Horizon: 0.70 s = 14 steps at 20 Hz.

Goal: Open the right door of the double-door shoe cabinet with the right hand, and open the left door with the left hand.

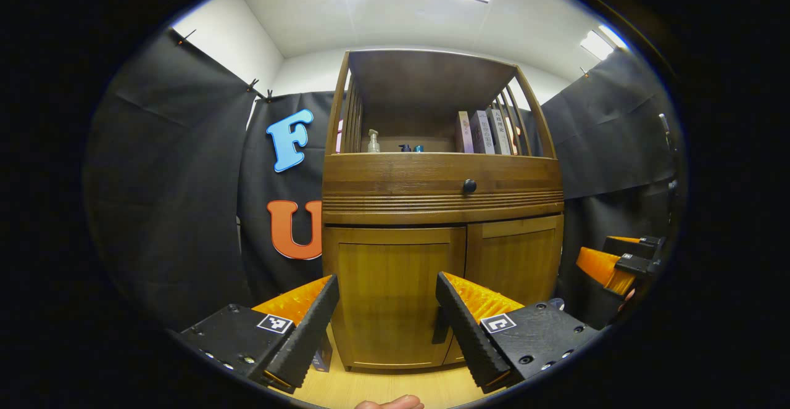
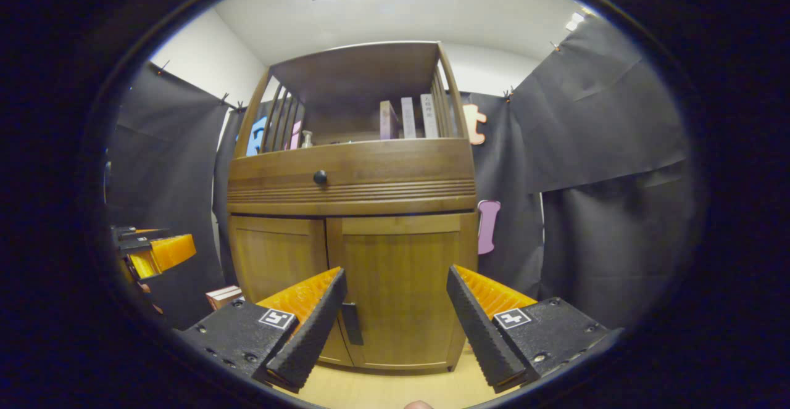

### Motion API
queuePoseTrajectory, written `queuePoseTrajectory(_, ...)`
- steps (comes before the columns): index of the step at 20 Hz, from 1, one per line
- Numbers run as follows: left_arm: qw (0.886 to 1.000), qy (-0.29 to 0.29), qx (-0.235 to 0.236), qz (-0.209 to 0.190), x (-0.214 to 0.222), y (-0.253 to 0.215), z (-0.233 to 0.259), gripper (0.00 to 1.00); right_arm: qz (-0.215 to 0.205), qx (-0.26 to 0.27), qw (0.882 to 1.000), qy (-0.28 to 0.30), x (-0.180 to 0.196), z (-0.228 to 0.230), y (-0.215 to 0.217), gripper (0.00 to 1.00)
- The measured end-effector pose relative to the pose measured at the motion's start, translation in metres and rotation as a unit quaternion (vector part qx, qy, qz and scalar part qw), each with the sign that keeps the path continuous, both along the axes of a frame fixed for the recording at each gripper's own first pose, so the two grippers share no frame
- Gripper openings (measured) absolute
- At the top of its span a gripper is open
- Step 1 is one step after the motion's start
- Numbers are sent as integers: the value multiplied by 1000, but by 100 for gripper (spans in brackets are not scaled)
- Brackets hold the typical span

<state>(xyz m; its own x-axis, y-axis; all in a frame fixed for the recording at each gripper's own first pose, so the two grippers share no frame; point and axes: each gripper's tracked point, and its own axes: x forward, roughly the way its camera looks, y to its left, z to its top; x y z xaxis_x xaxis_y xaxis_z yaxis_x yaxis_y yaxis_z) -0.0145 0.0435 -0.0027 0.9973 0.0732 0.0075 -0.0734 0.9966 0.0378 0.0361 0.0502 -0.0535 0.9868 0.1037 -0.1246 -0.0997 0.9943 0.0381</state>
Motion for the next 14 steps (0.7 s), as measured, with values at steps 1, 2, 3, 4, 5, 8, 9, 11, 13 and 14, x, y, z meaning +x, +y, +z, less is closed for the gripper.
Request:
queuePoseTrajectory(1, 1000, 2, 1, 3, -1, 6, -4, 95, 7, -1, 1000, 7, 7, -7, 10, 100)
queuePoseTrajectory(2, 1000, 3, 1, 7, -1, 13, -6, 95, 13, -3, 1000, 9, 14, -15, 16, 100)
queuePoseTrajectory(3, 1000, 3, 1, 11, -1, 21, -8, 94, 20, -5, 1000, 4, 21, -23, 24, 100)
queuePoseTrajectory(4, 1000, 5, 1, 15, -2, 28, -10, 95, 22, -13, 1000, 9, 27, -36, 31, 100)
queuePoseTrajectory(5, 1000, 6, 0, 19, -1, 36, -12, 95, 26, -19, 999, 20, 35, -49, 39, 97)
queuePoseTrajectory(8, 1000, 8, -2, 28, 3, 58, -16, 94, 41, -21, 997, 62, 54, -91, 61, 95)
queuePoseTrajectory(9, 1000, 10, -2, 30, 4, 65, -19, 94, 41, -18, 996, 73, 61, -100, 65, 95)
queuePoseTrajectory(11, 999, 14, -2, 32, 8, 74, -22, 94, 36, -13, 995, 97, 77, -119, 71, 93)
queuePoseTrajectory(13, 999, 19, -4, 30, 13, 80, -27, 95, 32, -7, 993, 117, 90, -138, 75, 92)
queuePoseTrajectory(14, 999, 23, -3, 27, 15, 81, -30, 95, 28, -2, 992, 126, 95, -146, 75, 90)
